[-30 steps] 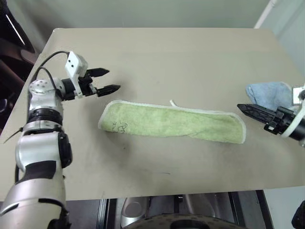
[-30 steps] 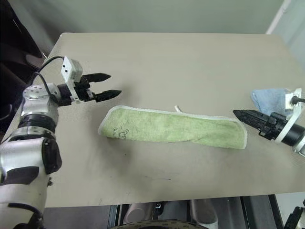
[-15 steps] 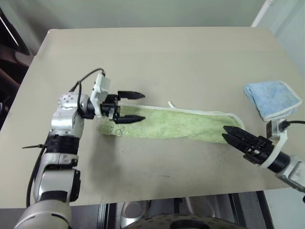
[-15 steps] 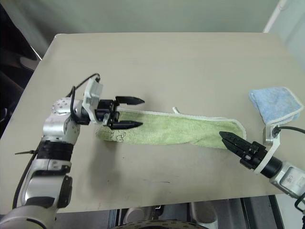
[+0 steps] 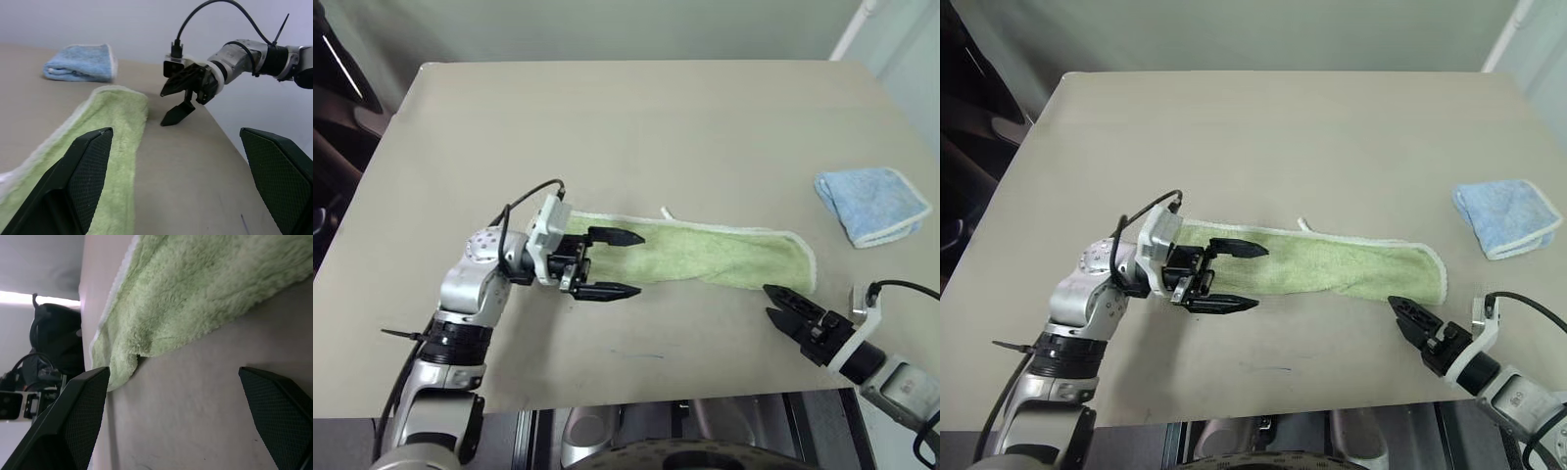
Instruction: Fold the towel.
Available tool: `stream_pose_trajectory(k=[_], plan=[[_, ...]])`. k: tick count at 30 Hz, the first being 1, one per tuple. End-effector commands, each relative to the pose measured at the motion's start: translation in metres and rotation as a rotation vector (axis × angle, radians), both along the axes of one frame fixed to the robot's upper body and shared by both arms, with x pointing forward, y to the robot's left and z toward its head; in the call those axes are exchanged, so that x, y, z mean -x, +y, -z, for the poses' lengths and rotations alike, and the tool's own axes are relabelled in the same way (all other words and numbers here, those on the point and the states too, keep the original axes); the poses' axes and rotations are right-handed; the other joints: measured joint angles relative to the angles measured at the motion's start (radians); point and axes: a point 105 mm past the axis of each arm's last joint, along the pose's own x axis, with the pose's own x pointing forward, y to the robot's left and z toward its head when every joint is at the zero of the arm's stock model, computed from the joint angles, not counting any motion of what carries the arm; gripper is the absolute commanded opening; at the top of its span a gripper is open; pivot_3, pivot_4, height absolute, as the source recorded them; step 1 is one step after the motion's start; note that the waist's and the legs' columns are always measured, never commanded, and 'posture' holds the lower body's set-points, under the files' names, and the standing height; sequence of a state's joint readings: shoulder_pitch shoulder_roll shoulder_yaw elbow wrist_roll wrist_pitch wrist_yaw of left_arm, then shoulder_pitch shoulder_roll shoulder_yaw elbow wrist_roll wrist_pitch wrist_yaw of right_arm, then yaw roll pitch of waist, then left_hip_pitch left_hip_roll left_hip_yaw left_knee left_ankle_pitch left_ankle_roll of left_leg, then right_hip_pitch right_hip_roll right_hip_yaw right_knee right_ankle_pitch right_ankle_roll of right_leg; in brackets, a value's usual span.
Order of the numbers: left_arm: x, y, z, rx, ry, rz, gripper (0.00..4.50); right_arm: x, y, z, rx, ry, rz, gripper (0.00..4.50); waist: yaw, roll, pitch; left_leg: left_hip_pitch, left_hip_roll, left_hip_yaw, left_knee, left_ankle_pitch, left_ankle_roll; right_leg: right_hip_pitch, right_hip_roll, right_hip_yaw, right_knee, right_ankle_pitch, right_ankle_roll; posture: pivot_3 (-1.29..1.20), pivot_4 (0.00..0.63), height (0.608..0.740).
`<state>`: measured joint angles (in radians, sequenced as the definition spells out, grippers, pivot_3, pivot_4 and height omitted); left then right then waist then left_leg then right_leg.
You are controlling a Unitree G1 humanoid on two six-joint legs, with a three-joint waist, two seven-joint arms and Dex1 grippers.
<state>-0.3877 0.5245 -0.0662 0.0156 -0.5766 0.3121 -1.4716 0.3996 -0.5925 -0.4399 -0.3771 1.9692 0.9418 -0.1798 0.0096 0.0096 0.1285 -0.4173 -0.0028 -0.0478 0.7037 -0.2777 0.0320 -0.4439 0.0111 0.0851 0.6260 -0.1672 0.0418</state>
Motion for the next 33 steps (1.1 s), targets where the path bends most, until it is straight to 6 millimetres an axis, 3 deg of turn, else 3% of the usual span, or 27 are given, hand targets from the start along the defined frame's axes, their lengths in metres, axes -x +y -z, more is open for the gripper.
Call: stream_pose_trajectory(k=[1, 6, 15, 18, 25, 30, 33], plan=[[0.001, -0.006, -0.003, 0.009, -0.043, -0.002, 4.50, -0.009, -0.026, -0.002, 0.032, 0.002, 0.123, 4.48, 0.001, 0.000, 0.000, 0.000, 0.000, 0.000, 0.000, 0.000, 0.000, 0.000, 0.000, 0.000, 0.000, 0.000, 0.000, 0.00, 0.150, 0.733], [-0.002, -0.004, 0.016, -0.060, -0.067, 0.010, 4.50, -0.027, -0.033, -0.006, 0.033, -0.006, 0.139, 4.48, 0.000, 0.000, -0.001, 0.000, 0.000, 0.000, 0.001, 0.000, 0.000, 0.001, 0.000, 0.000, -0.001, 0.001, 0.001, 0.00, 0.150, 0.733], [-0.007, -0.005, 0.014, -0.044, -0.085, -0.016, 4.50, -0.049, -0.055, -0.017, 0.060, -0.023, 0.208, 4.48, 0.001, 0.000, 0.000, -0.001, -0.001, 0.000, 0.001, 0.000, 0.000, 0.000, 0.000, 0.001, -0.002, 0.000, 0.001, 0.00, 0.150, 0.733], [-0.009, -0.006, 0.012, -0.036, -0.099, -0.032, 4.50, -0.054, -0.060, -0.025, 0.064, -0.049, 0.215, 3.88, 0.002, 0.000, 0.000, -0.002, -0.001, 0.000, 0.000, -0.001, 0.000, 0.000, 0.000, 0.001, -0.003, 0.001, 0.002, 0.00, 0.150, 0.733], [-0.014, -0.008, 0.012, -0.045, -0.132, -0.058, 4.50, -0.051, -0.061, -0.029, 0.091, -0.063, 0.177, 1.66, 0.002, 0.000, 0.000, -0.002, 0.000, -0.001, -0.003, -0.003, -0.001, -0.001, 0.000, 0.001, -0.002, 0.002, 0.003, 0.00, 0.150, 0.733], [-0.016, -0.011, 0.007, -0.026, -0.133, -0.072, 4.50, -0.047, -0.050, -0.039, 0.043, -0.135, 0.107, 0.01, 0.002, 0.000, 0.000, -0.002, 0.000, 0.000, -0.003, -0.006, 0.001, -0.001, 0.000, 0.001, -0.002, 0.002, 0.002, 0.00, 0.150, 0.733], [-0.018, -0.012, 0.007, -0.029, -0.137, -0.074, 4.50, -0.045, -0.044, -0.037, 0.041, -0.133, 0.086, 0.01, 0.001, 0.000, 0.000, -0.002, 0.000, 0.000, -0.003, -0.007, 0.001, -0.001, 0.000, 0.001, -0.002, 0.001, 0.001, 0.00, 0.150, 0.733]])
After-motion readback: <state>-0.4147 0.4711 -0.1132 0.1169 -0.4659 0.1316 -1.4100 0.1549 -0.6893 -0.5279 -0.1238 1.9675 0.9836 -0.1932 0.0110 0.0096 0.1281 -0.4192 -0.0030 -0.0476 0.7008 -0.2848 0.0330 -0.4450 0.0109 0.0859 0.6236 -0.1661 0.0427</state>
